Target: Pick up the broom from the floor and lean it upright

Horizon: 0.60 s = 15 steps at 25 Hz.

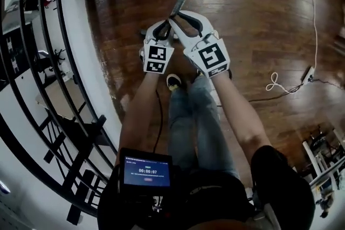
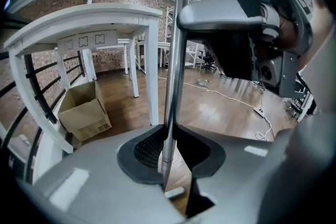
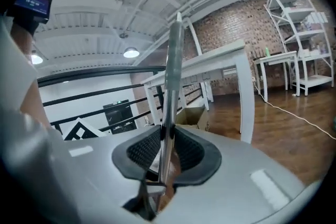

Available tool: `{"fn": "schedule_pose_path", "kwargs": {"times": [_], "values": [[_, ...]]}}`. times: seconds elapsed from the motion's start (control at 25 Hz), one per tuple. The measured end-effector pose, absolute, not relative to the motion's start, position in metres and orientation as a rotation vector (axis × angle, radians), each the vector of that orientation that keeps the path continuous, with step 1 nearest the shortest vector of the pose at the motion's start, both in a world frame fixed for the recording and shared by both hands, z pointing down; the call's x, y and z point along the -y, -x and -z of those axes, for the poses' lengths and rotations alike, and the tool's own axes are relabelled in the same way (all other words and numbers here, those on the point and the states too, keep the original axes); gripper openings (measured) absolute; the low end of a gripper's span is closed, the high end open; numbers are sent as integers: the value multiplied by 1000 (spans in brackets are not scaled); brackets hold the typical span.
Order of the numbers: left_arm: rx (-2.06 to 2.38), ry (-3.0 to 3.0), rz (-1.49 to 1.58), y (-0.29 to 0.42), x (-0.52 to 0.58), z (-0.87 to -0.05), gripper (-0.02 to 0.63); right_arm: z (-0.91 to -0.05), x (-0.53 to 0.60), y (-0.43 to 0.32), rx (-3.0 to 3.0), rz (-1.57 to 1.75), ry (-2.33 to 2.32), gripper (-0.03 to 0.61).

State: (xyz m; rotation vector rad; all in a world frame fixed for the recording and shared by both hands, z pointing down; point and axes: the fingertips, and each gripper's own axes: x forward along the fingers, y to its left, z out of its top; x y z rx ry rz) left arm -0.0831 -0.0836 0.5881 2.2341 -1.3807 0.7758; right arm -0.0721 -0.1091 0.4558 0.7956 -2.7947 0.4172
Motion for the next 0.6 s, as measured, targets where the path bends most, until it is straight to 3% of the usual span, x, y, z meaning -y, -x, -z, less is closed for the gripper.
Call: {"fn": "schedule_pose_path", "kwargs": {"times": [0.6], "values": [[1522, -2087, -587, 127, 177, -588, 94, -457, 200, 132, 2842, -372, -607, 78]]}}
